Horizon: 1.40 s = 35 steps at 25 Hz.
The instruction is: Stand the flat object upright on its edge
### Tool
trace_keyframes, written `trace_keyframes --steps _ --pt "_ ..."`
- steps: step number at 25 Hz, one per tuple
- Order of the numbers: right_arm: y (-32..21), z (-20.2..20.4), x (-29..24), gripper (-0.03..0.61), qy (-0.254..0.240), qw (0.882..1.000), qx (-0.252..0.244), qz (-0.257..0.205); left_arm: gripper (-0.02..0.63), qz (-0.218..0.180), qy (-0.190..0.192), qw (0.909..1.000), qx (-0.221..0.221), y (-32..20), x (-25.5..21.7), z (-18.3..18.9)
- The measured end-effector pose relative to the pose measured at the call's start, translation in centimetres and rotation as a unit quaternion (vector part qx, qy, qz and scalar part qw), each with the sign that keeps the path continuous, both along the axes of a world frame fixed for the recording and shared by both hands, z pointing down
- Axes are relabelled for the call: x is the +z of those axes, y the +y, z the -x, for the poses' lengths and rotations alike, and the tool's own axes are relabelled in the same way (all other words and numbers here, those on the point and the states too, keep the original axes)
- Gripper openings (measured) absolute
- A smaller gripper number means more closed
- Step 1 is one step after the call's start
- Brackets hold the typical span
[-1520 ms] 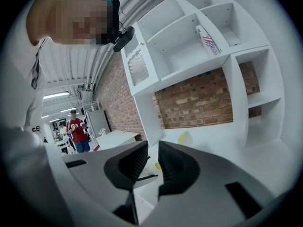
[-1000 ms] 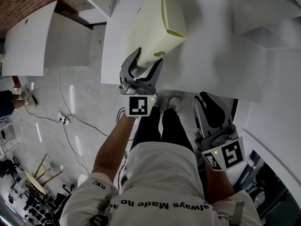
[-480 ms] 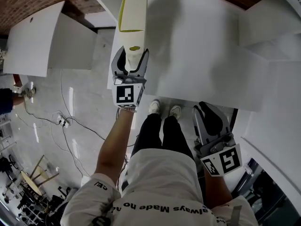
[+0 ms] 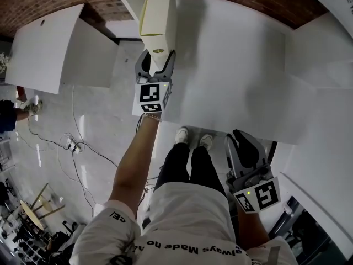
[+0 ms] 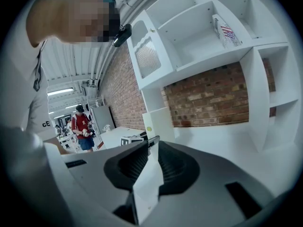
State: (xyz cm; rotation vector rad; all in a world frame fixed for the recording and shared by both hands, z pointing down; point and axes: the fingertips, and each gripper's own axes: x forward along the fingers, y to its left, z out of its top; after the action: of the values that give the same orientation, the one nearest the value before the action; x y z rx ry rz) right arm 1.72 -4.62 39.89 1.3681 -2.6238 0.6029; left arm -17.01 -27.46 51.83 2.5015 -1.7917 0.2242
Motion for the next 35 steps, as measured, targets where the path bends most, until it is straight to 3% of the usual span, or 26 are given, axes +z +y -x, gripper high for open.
trace_keyframes --steps 18,26,35 --pt "-4.3 1.3 0.4 0.057 -0.006 1.0 -0.002 0.01 0.288 0.052 -0.019 0.9979 -0.033 -9.8 1.8 3.5" --pt "-4.5 0.9 0.4 0.057 -0.01 1.0 -0.001 0.007 0.288 0.074 -0.041 0.9933 -0.079 -11.0 1.8 5.4" --pt "-4.7 0.1 -0.9 0.057 -0.006 1.0 0.006 -0.006 0.288 0.086 -0.037 0.9922 -0.082 -10.5 1.2 5.3"
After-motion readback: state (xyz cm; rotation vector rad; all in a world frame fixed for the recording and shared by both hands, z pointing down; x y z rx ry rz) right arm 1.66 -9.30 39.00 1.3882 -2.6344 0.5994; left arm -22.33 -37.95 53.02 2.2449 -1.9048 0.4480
